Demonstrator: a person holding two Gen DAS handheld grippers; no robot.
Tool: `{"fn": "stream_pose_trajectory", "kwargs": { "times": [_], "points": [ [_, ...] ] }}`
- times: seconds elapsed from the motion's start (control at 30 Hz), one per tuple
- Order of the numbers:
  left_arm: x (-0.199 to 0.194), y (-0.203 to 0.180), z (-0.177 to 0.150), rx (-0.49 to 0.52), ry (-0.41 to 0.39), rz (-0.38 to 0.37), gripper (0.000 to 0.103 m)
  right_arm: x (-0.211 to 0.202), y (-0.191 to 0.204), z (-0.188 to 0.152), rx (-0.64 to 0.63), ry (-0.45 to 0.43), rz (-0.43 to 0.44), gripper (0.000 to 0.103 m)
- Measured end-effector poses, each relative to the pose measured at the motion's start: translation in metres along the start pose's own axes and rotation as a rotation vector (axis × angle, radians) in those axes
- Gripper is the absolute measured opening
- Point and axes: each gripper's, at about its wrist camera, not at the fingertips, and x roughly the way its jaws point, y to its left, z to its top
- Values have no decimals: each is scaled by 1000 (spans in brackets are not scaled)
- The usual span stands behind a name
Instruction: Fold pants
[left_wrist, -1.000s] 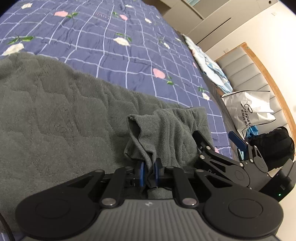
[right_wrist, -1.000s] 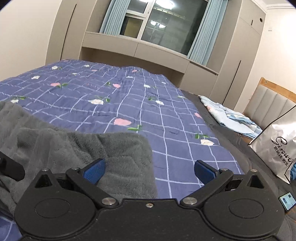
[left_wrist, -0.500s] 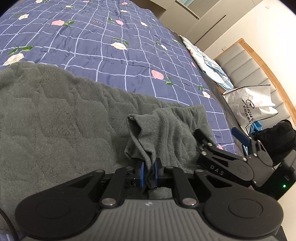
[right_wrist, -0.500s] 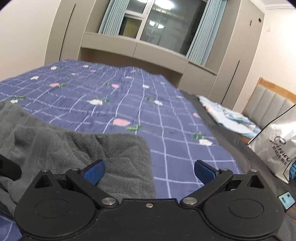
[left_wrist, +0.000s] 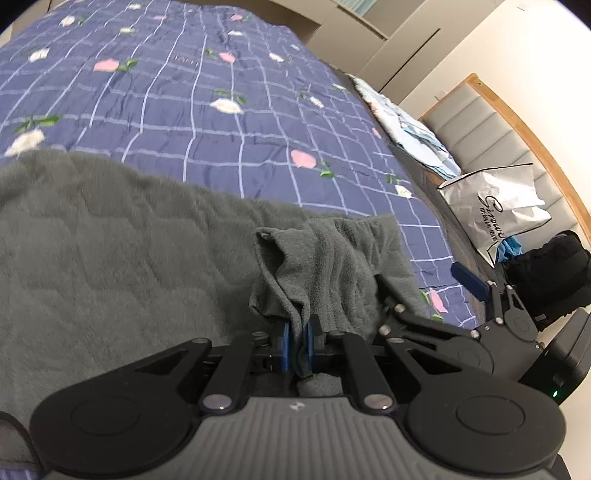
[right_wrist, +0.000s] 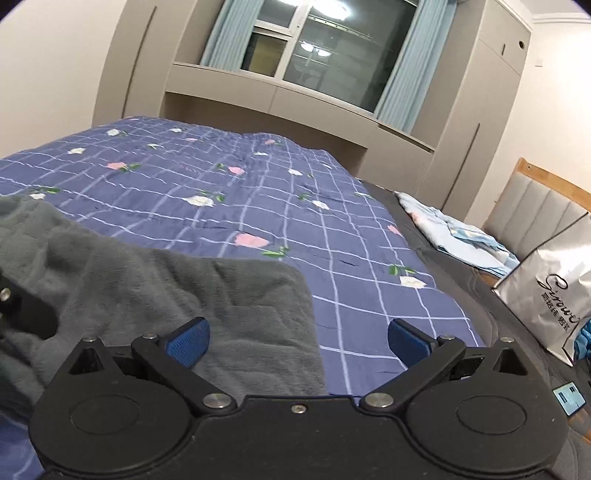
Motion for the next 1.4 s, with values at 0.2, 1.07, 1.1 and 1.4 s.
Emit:
{"fn": "stream_pose_trajectory", "kwargs": {
  "times": [0.2, 1.07, 1.1, 1.4],
  "points": [
    [-15, 0, 2, 31, -14, 9, 8, -10, 13, 5, -17, 0, 22, 102],
    [-84, 70, -9, -7, 3, 109, 8, -49, 100, 21, -115, -35, 186, 102],
    [-86, 72, -9, -8, 3, 112, 8, -49, 102, 21, -116, -36, 190, 102],
    [-102, 93, -10, -20, -3, 119, 8, -56, 121, 28, -120, -54, 244, 102]
  ]
}}
